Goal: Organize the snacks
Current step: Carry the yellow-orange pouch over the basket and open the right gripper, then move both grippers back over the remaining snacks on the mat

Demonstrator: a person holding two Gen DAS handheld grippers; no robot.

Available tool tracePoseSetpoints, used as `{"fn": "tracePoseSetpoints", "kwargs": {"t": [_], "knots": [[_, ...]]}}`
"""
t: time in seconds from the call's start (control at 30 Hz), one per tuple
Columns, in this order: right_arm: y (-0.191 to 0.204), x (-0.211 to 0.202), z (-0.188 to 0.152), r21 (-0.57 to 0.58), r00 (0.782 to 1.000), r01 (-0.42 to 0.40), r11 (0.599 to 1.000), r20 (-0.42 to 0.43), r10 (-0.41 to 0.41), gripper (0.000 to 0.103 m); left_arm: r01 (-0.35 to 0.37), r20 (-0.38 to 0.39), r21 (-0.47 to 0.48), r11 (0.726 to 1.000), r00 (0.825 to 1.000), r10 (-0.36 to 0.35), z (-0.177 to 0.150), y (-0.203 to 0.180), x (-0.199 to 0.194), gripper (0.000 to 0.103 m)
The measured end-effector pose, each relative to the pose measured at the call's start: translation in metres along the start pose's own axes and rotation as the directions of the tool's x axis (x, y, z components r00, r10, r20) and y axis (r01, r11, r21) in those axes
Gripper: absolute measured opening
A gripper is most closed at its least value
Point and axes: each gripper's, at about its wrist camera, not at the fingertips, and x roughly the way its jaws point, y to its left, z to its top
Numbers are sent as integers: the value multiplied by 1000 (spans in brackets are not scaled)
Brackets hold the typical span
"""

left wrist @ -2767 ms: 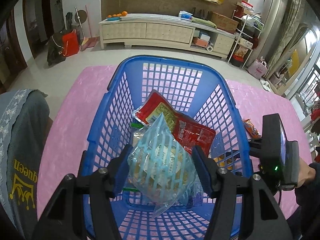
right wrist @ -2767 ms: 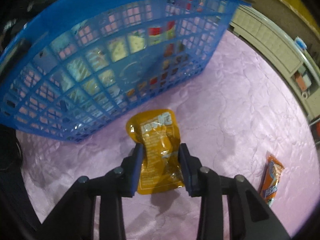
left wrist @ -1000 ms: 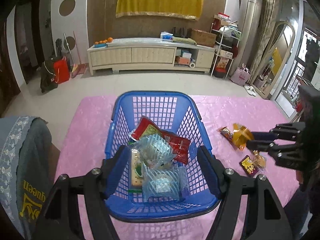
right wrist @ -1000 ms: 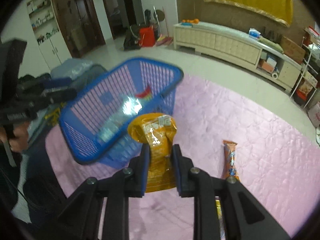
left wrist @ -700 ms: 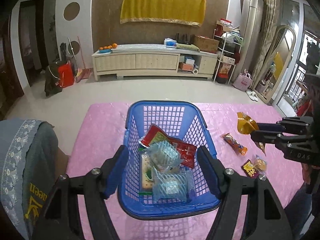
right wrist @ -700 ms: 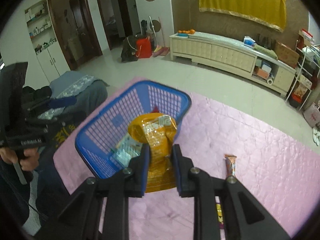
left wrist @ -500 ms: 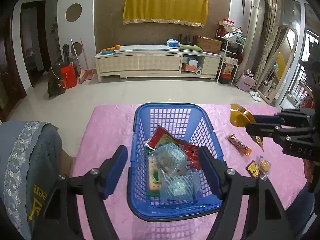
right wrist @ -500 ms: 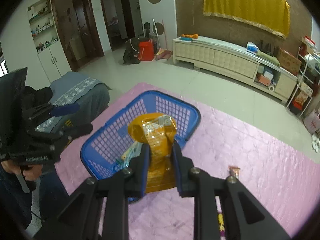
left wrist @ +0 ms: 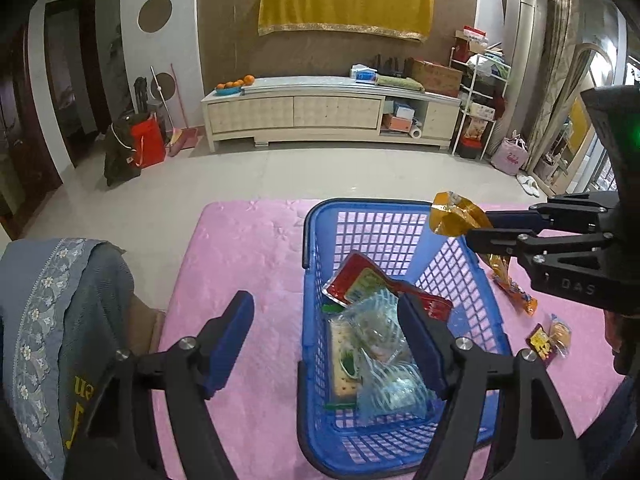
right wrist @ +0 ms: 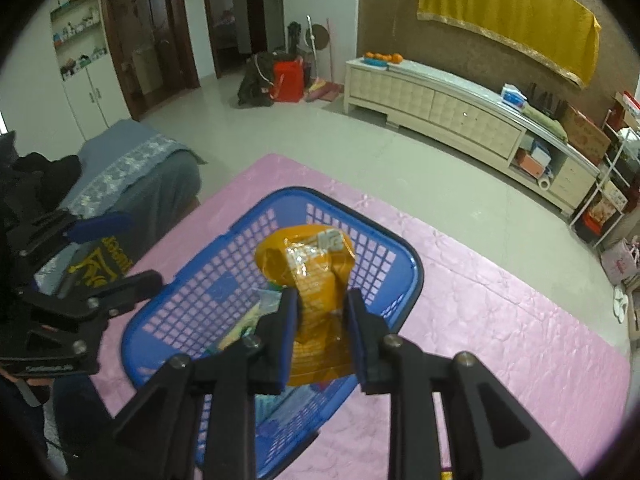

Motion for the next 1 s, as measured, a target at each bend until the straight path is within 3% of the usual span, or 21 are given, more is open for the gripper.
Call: {"fn": "tracePoseSetpoints", "kwargs": {"t": [0.13, 0.5, 0.63, 0.7, 0.8, 1.0], "knots": [[0, 17, 5, -49, 994, 100, 994, -27, -101, 30, -2, -13, -7, 1000, 1000, 2, 3, 5, 10, 72], [-4, 43, -3, -95, 988, 134, 986, -59, -140, 36, 10, -39, -9, 1000, 999, -10, 2, 8, 28, 72], [-2, 49, -3, -116, 982, 175, 978, -55, -182, 59, 12, -52, -18, 1000, 999, -13, 0, 11, 33, 72], [-1, 51, -4, -136, 975, 202, 970, -62, -212, 81, 12, -54, -19, 1000, 998, -13, 0, 11, 34, 72], [-2, 46, -6, -138, 969, 239, 961, -30, -245, 85, 14, -53, -24, 1000, 998, -15, 0, 12, 31, 72], [-8, 23, -11, -88, 976, 214, 973, -14, -216, 86, 21, -39, -30, 999, 999, -22, 0, 6, 18, 72]]}}
